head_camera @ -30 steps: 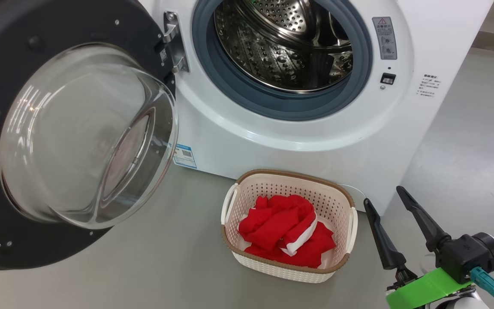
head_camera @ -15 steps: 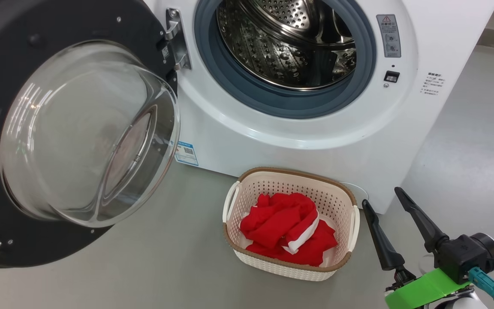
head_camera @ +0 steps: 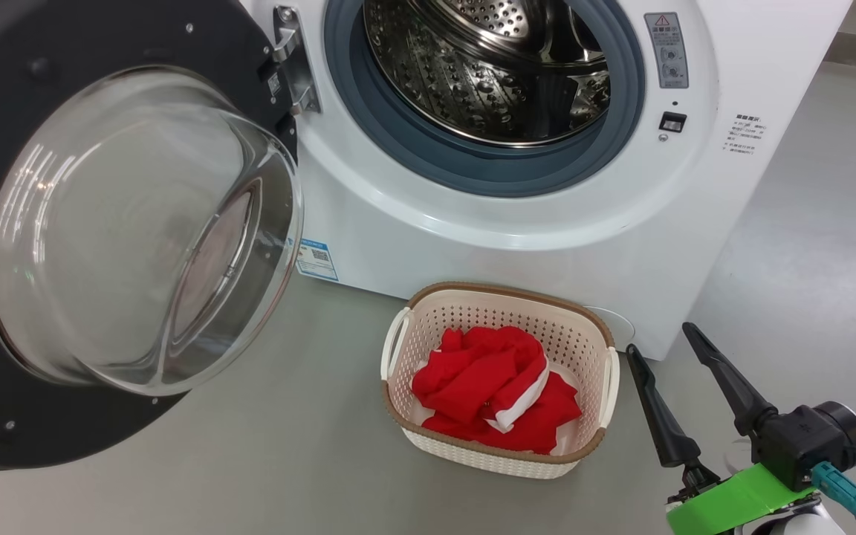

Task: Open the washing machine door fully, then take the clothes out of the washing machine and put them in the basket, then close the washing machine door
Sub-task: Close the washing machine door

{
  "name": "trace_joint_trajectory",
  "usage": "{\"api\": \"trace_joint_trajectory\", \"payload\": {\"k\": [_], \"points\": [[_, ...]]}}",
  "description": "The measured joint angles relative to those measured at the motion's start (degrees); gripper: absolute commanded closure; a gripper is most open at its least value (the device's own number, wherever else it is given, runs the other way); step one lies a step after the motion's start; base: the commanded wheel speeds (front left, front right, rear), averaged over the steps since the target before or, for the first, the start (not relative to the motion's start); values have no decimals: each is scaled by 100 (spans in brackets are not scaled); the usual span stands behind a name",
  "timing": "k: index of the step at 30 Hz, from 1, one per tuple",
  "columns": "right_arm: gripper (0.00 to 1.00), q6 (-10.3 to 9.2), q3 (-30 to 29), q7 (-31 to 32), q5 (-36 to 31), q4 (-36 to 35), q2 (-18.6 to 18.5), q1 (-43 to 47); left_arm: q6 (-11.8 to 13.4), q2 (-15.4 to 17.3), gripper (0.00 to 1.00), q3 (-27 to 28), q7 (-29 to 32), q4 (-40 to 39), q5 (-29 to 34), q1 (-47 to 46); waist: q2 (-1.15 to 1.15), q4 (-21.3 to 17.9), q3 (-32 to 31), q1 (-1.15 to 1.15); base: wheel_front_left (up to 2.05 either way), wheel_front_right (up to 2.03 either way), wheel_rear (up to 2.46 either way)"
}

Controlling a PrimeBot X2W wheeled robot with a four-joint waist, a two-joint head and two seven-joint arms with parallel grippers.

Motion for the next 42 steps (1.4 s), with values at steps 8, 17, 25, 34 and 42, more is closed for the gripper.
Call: {"api": "trace_joint_trajectory", "payload": {"k": [8, 17, 25, 34, 42], "points": [[0, 0, 35, 0, 1, -30, -7, -1, -153, 31, 100, -7, 474, -97, -243, 107, 0, 18, 41, 0, 0, 0, 0], [0, 0, 104, 0, 9, -29, 4, -3, -263, -146, 100, 20, 899, -479, -548, 364, 0, 74, 33, 0, 0, 0, 0], [0, 0, 98, 0, 9, -34, 18, -4, -277, -734, 100, 127, 1190, -1040, -1045, 510, 0, 143, 63, 0, 0, 0, 0], [0, 0, 94, 0, 8, -37, 36, -8, -221, -1031, 100, 102, 1490, -1655, -1201, 812, 0, 120, 46, 0, 0, 0, 0], [0, 0, 89, 0, 8, -35, 53, -15, -134, -1300, 100, -88, 1813, -2219, -1362, 1073, 0, 81, 49, 0, 0, 0, 0]]}}
